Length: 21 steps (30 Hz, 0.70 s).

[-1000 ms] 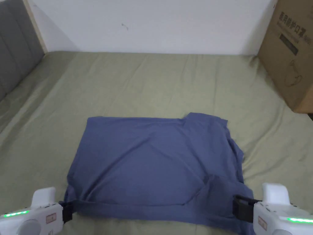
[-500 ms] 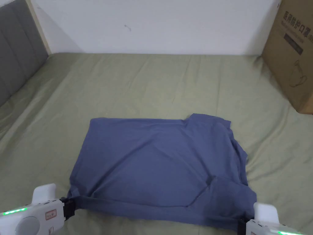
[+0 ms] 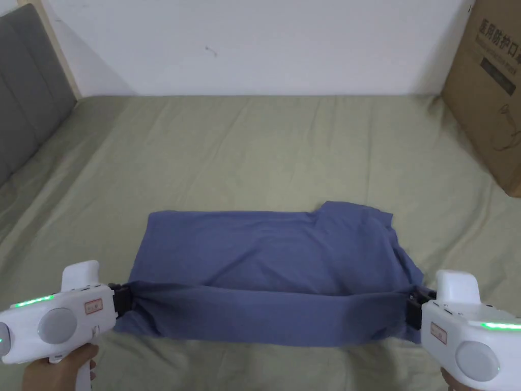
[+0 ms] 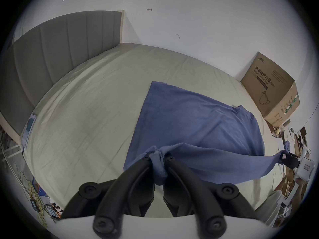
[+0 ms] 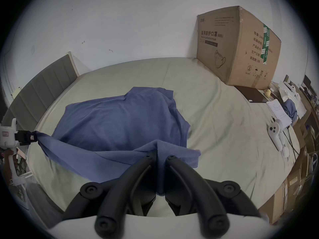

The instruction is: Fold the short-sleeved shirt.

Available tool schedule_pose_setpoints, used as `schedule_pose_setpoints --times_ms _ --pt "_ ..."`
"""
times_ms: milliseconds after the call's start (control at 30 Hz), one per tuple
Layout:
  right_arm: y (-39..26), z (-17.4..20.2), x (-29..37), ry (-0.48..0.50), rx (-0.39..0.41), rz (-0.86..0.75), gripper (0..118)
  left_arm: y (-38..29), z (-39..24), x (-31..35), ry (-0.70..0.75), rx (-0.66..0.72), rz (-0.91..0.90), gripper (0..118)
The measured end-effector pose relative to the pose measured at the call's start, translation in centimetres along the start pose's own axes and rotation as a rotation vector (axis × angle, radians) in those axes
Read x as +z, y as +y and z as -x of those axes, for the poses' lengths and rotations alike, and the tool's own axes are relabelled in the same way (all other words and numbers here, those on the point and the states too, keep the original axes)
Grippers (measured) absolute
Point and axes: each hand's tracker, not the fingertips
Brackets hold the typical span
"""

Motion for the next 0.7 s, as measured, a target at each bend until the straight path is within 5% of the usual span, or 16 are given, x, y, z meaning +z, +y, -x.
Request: schedule_pose_setpoints --times_ms 567,633,667,700 --pt "1.7 0.0 -14.3 -0.016 -0.140 0.258 7 3.0 -0.4 -13.2 0.057 -0.064 0.188 8" --pt "2.0 0.4 -13.8 -0.025 -0.115 0.251 11 3.1 -0.3 -12.6 0.055 -0.056 0.186 18" --pt "2.2 0.7 -13.4 -0.030 -0.096 0.246 23 3.3 -0.3 -12.2 0.044 -0.042 0.193 33" --pt "2.5 0.7 -12.7 -0.032 -0.082 0.237 49 3.5 -0.3 -11.7 0.027 -0.023 0.200 61"
